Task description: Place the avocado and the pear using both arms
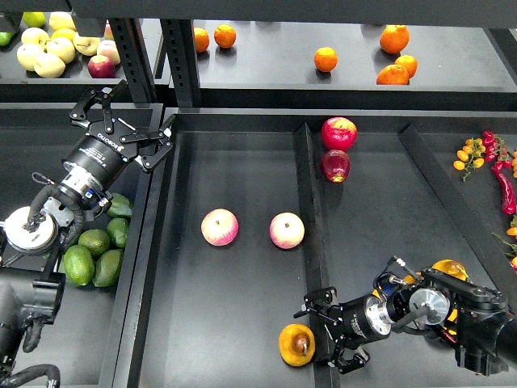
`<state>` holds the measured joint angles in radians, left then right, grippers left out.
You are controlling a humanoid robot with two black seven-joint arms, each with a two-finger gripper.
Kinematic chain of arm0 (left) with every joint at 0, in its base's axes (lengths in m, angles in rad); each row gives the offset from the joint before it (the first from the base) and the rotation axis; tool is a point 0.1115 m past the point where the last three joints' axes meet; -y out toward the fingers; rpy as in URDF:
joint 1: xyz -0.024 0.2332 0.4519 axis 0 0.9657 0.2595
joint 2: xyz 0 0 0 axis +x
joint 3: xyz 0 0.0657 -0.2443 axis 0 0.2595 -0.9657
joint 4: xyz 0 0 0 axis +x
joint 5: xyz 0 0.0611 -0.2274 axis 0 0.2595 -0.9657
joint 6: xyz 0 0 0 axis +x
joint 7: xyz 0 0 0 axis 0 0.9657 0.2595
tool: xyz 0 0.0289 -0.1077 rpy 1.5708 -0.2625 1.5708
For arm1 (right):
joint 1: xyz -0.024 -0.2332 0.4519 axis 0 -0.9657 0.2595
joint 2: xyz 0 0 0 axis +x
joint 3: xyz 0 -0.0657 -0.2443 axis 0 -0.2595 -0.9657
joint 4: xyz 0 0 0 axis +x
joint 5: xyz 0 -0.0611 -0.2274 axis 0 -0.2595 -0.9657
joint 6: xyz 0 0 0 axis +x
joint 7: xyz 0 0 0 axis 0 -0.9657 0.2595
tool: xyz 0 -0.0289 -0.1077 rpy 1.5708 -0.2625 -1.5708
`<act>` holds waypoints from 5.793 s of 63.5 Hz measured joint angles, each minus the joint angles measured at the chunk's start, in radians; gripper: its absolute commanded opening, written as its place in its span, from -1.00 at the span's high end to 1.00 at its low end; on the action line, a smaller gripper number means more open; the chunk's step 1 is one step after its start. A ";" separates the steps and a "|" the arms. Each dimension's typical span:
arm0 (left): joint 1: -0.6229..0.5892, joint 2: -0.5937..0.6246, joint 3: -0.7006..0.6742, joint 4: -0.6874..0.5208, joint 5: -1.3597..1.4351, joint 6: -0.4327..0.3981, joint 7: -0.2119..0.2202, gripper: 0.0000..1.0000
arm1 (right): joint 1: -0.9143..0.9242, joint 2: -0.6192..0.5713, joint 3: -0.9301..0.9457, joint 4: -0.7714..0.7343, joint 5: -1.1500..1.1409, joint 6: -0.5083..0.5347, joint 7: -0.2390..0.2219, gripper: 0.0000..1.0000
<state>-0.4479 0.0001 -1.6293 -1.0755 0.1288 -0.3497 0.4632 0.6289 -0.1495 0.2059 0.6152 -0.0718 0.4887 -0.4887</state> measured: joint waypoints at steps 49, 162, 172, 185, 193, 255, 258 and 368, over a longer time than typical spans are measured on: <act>0.001 0.000 0.006 0.006 0.000 -0.008 0.000 -0.99 | -0.009 0.036 0.024 -0.005 0.026 0.000 0.000 -0.82; 0.017 0.000 0.019 0.013 0.002 -0.026 0.000 -0.99 | 0.023 0.023 0.149 -0.036 0.221 0.000 0.000 0.73; 0.017 0.000 0.019 0.015 0.002 -0.026 0.000 -0.99 | 0.046 -0.067 0.134 0.022 0.285 0.000 0.000 0.73; 0.017 0.000 0.019 0.024 0.002 -0.027 0.000 -0.99 | 0.088 -0.236 0.033 0.126 0.424 0.000 0.000 0.69; 0.017 0.000 0.020 0.026 0.002 -0.028 0.000 -0.99 | 0.096 -0.326 -0.022 0.178 0.488 0.000 0.000 0.68; 0.017 0.000 0.019 0.026 0.002 -0.026 0.000 -0.99 | -0.039 -0.374 -0.147 0.184 0.492 0.000 0.000 0.01; 0.017 0.000 0.019 0.026 0.002 -0.025 0.000 -0.99 | -0.040 -0.374 -0.147 0.183 0.486 0.000 0.000 0.00; 0.017 0.000 0.025 0.044 0.001 -0.016 -0.104 -0.99 | -0.058 0.149 0.975 -0.215 0.386 0.000 0.296 -0.99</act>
<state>-0.4310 0.0000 -1.6048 -1.0316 0.1303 -0.3654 0.3594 0.5706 -0.0001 1.1805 0.3997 0.3138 0.4887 -0.1931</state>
